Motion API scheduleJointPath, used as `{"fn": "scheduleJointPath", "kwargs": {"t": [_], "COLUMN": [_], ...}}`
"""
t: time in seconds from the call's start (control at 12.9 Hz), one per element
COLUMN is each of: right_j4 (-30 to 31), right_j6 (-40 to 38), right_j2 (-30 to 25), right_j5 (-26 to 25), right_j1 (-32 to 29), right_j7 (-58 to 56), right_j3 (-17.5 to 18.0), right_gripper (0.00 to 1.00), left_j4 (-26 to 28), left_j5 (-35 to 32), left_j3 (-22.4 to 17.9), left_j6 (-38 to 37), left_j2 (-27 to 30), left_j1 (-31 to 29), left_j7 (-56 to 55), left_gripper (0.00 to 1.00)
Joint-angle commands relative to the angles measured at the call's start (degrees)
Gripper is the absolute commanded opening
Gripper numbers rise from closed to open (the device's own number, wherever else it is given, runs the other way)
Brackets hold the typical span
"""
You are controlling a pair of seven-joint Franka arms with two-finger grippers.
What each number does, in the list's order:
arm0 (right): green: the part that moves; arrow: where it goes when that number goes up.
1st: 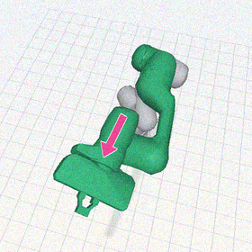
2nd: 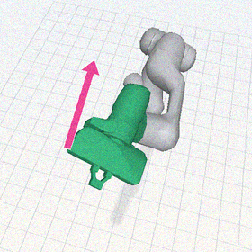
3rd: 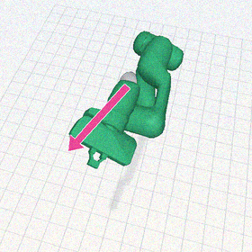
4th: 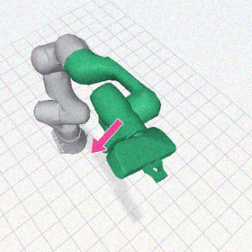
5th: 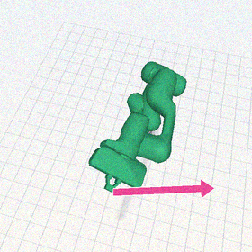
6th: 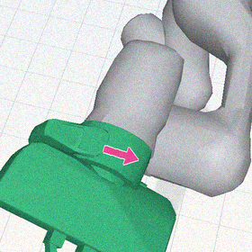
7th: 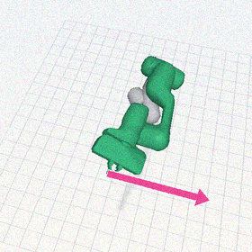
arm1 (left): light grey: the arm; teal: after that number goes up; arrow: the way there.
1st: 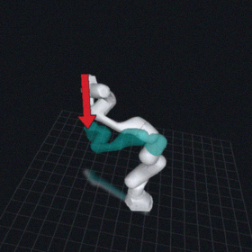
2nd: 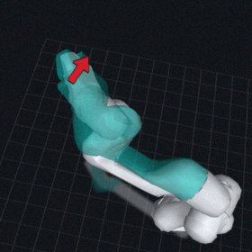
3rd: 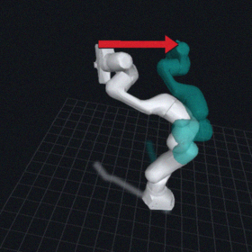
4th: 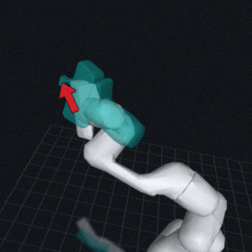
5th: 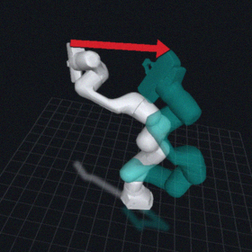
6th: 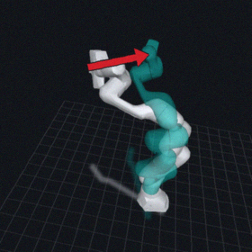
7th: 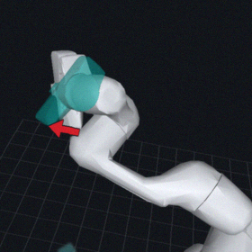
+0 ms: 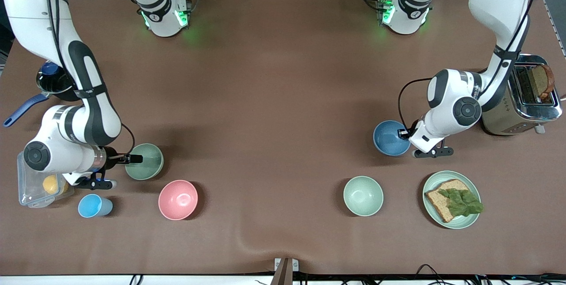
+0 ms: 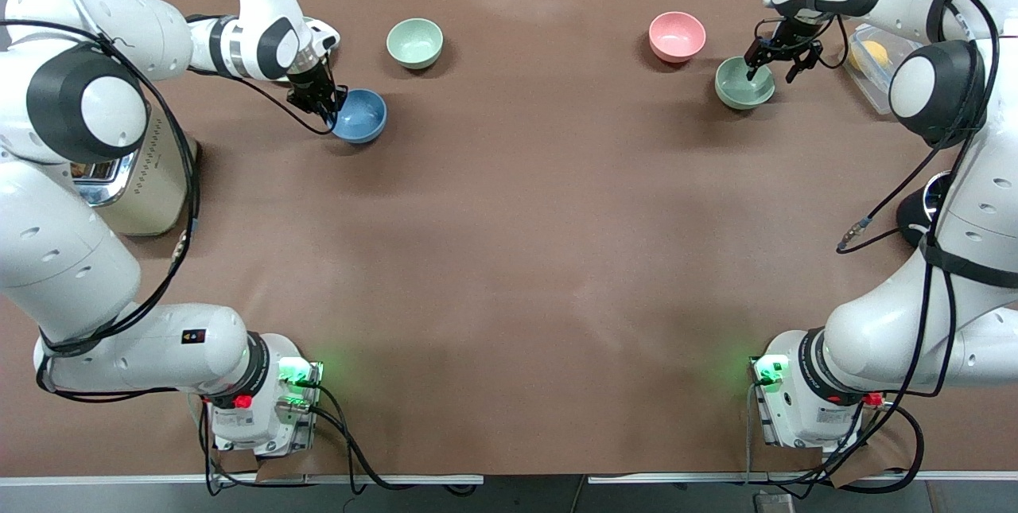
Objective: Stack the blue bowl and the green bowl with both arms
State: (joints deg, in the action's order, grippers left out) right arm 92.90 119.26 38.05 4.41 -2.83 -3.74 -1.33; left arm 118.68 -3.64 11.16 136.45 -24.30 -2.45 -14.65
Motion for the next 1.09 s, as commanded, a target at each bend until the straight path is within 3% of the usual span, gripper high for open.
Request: {"fn": "scheduleJointPath", "kwargs": {"t": [0.0,0.08,0.16,0.7,1.01], "right_j4": [1.49,2.28,2.46,2.46,2.29], "right_j6": [3.24,5.08,5.45,3.61,-3.14], "right_j2": [1.23,1.41,1.41,0.1,-5.17], "right_j5": [0.78,0.87,0.87,0.87,0.87], "right_j1": [-0.42,-0.42,-0.42,0.46,4.22], "right_j7": [-0.48,-0.31,-0.31,-0.31,3.2], "right_j3": [0.62,0.62,0.62,0.97,2.56], "right_gripper": [0.59,0.22,0.01,0.0,0.0], "left_j4": [-0.2,-0.2,-0.29,-1.26,-5.55], "left_j5": [-1.28,-1.28,-1.28,-1.37,-1.37], "left_j3": [0.36,0.36,0.36,0.36,0.44], "left_j6": [0.4,0.4,0.4,-0.22,-5.91], "left_j2": [-0.13,-0.22,-0.22,2.32,3.73], "left_j1": [-0.01,0.07,0.07,-0.28,-0.36], "left_j7": [-0.91,-0.91,-0.91,-0.47,-0.29], "left_gripper": [0.0,0.0,0.0,0.0,0.0]}}
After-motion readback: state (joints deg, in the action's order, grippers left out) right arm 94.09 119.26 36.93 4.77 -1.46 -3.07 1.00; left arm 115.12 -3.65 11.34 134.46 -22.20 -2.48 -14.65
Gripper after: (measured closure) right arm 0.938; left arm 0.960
